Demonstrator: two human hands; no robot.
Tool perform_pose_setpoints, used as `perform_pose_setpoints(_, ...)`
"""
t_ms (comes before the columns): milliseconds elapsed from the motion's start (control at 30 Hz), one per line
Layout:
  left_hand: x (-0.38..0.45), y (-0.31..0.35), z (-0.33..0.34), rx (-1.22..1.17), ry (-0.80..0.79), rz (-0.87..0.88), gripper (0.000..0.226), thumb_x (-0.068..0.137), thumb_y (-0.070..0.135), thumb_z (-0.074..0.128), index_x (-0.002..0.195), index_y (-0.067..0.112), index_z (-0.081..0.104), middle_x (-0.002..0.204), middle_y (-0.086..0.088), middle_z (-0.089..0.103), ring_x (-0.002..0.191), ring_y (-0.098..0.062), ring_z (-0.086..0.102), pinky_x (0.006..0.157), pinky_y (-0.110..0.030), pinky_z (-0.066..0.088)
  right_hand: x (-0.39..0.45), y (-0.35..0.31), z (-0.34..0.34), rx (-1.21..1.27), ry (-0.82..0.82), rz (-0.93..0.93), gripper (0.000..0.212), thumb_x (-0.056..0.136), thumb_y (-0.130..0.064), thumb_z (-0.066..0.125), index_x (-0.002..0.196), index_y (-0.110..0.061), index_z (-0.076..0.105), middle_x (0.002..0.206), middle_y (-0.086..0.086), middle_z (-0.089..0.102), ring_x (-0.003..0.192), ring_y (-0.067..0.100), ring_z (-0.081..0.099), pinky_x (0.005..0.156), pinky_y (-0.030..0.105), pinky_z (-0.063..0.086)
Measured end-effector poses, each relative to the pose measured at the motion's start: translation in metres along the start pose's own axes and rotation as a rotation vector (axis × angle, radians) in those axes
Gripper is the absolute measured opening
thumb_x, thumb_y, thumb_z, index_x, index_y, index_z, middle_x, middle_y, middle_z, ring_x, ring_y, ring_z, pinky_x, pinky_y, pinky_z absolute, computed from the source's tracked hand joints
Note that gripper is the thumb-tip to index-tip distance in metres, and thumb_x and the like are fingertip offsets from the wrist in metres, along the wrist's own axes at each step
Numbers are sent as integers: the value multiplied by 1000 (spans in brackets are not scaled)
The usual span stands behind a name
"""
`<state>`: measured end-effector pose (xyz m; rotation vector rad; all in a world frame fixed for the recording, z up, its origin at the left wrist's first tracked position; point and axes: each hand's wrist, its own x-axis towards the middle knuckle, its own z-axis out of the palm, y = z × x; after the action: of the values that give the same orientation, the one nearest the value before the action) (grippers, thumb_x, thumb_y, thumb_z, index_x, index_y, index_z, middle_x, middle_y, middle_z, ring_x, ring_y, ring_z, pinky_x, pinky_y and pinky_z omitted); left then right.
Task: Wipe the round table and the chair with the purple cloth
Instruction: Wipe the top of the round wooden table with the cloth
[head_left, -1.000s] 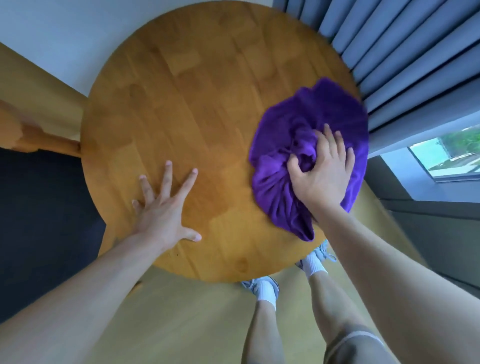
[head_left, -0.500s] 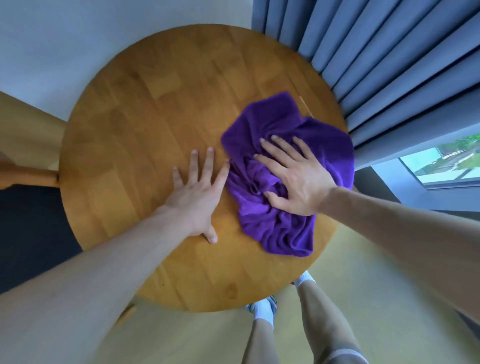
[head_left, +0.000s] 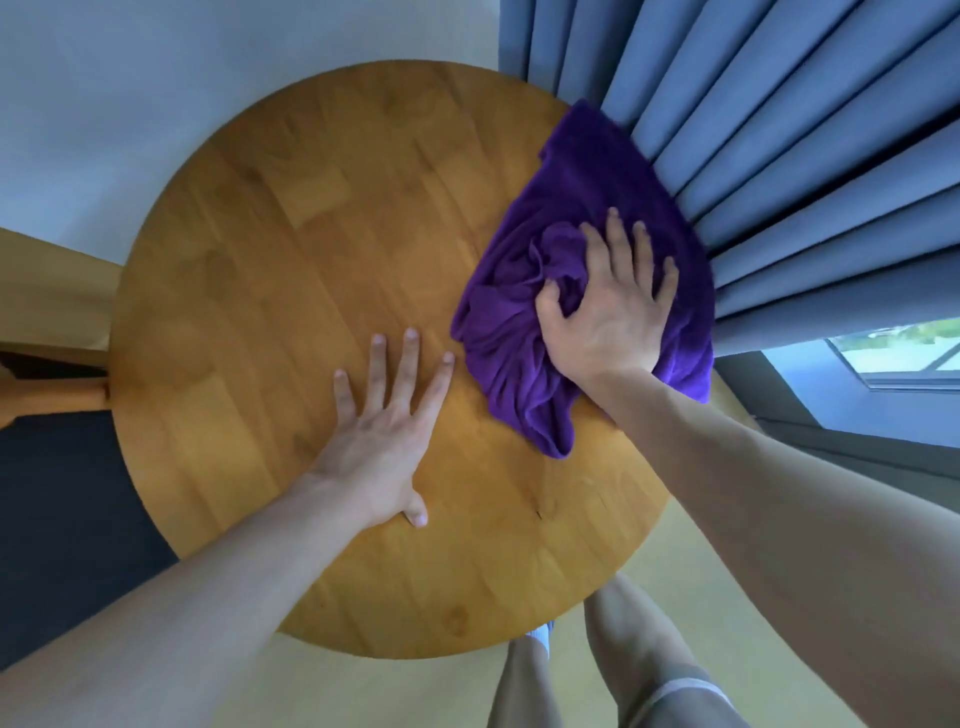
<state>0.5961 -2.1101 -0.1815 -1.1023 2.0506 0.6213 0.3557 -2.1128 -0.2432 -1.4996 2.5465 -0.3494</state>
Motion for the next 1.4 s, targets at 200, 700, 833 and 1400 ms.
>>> perform_pose_setpoints(200,-4,1,-2,4,-30,-8,176,50,52,98,143,26,-49,144,-14,-61,139,-46,-47,119,-75,0,41,8,-10,-152,-184,-611,76,86,-57,44,154,-24,36,168,3,23,155,28,18,122,57,14)
perform_pose_setpoints(700,-1,0,3,-7,-3,-30,180,45,51,100,144,28,-48,149,-14,-57,133,-43,-56,116,-78,-5,98,-77,8,4,-14,-32,73,84,-56,39,150,-25,46,165,-2,32,153,25,24,122,56,17)
perform_pose_setpoints(833,-5,0,-2,-42,-2,-11,176,50,46,100,143,31,-50,148,-11,-59,132,-38,-57,117,-75,-8,107,-71,7,-89,-129,-424,73,88,-56,38,154,-25,39,166,0,30,153,28,22,123,56,16)
perform_pose_setpoints(1400,61,-161,-112,-211,211,-212,167,48,68,92,155,35,-31,163,-3,-40,153,-32,-30,126,-61,2,93,-134,32,91,75,303,71,86,-55,41,152,-29,41,167,-6,26,156,25,15,124,54,7)
